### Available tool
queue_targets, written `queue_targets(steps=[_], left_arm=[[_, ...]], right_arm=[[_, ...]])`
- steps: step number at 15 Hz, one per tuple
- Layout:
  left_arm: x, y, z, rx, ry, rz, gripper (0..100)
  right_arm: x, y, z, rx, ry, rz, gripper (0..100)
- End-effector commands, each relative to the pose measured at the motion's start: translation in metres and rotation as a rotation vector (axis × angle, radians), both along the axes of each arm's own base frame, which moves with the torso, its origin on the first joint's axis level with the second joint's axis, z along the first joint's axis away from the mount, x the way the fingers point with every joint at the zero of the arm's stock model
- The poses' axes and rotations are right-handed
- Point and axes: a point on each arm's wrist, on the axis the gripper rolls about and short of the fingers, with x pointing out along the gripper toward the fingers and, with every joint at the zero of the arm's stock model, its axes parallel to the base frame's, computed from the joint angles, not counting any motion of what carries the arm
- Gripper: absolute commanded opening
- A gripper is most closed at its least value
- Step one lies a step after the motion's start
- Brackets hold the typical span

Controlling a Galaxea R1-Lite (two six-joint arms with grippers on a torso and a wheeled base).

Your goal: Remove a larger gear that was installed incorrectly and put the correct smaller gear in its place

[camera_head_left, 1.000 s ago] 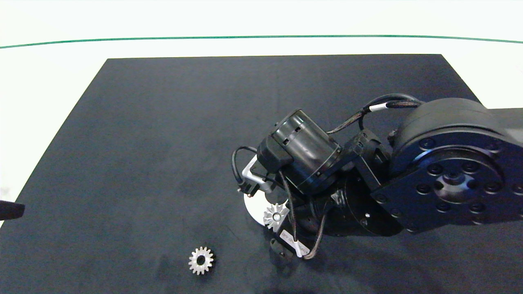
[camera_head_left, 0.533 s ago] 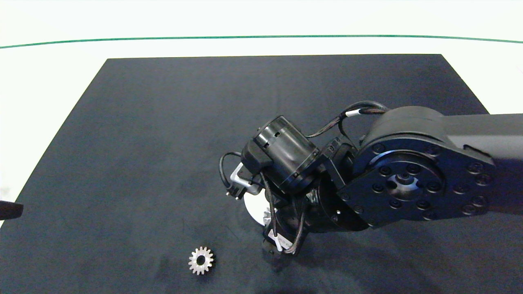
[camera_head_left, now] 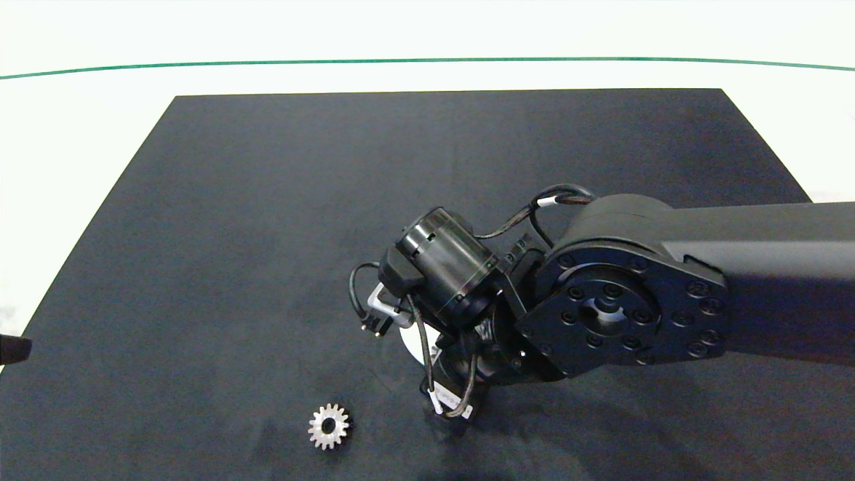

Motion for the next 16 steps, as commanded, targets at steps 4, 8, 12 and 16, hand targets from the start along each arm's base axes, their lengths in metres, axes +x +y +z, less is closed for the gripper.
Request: queue_targets(steps=[4,8,12,16], left_arm=[[-0.0027,0.0010,-0.0002,0.002,-0.001,-0.001,100],[-0.0027,0.0010,-0.0002,0.002,-0.001,-0.001,100],[-0.0027,0.0010,-0.0002,0.003,-0.001,-0.002,100],[-0.0029,0.0015,0.0007,0.007,-0.007,0.002,100]], right_arm=[[0.0043,0.0002,-0.0058,-0.015,0.008,-0.010,79],[0.0061,-0.0012,-0.0058,-0.015,0.010,-0.015,70],[0.0073,0.0005,-0.0062,0.004,-0.002,-0.014,63],[0.0070,0.0001,-0.0068,-0.001,0.002,-0.014,55]])
